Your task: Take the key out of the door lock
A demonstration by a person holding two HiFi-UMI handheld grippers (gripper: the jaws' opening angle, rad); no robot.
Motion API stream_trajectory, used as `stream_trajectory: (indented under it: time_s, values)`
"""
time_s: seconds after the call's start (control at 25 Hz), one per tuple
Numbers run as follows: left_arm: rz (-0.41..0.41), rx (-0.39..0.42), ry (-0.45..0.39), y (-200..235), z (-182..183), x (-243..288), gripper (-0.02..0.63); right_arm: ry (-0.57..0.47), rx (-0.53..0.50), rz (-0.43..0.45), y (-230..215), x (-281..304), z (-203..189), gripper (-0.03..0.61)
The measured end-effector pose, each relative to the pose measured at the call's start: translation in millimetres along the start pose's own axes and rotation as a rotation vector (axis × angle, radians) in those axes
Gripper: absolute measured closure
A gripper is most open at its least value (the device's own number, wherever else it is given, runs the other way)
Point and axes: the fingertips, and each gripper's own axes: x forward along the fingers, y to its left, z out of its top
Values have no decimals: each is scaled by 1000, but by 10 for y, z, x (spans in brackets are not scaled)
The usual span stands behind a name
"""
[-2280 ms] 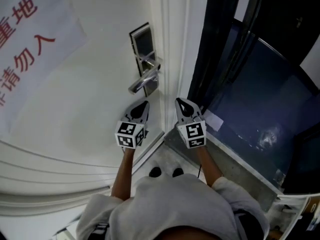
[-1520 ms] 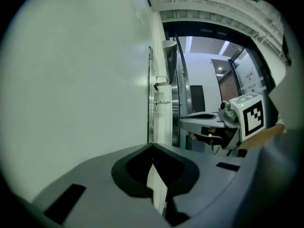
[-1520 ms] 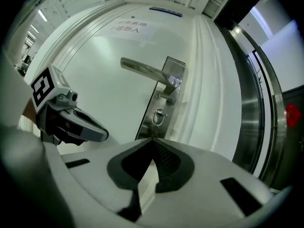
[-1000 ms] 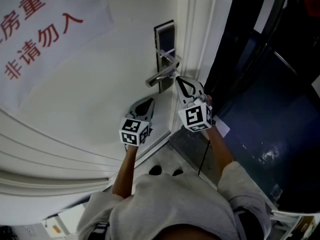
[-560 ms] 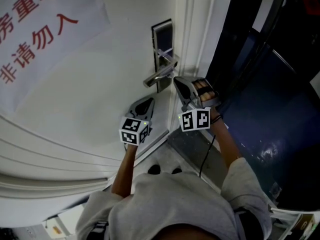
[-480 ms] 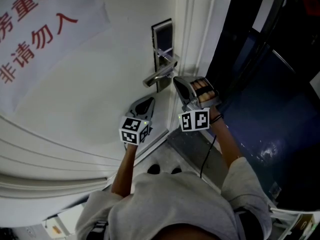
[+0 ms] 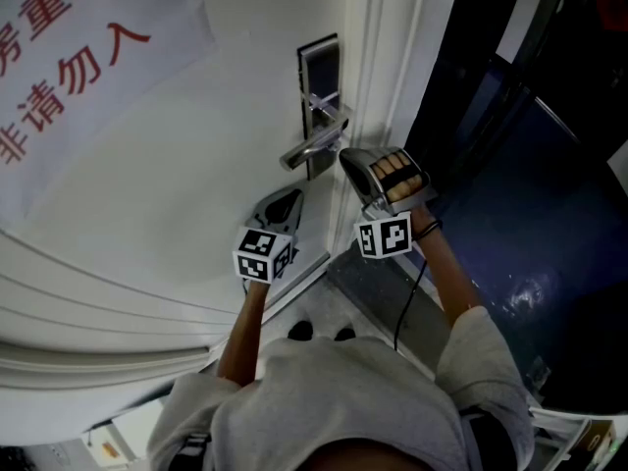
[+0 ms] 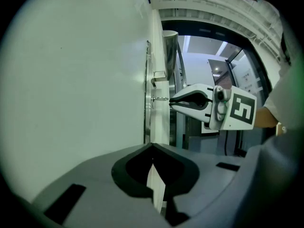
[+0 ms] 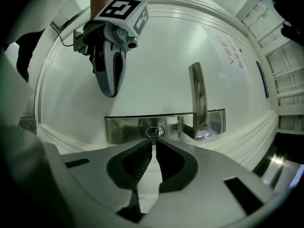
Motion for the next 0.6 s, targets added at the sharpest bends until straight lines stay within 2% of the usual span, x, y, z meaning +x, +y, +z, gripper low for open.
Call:
stream_trajectory:
  time_s: [0.04,0.12,0.16,0.48,0.6]
  values:
    - [-2,-1,0,-6,-4,1,595,-2,7,10,15,4,-4,547]
    - [-6,0,1,-16,-6,5,595,2,19,32,49,23,-20,402]
    - [-7,1,1,-19,-3,7,595,5,22,37,57,34,-28,376]
    - [-14,3,-5,-40,12,23,595,3,-14,1,-11,174,11,379]
    - [-11,1,-4,-28,0,13,595,-3,-19,-13,-48,238,42,416]
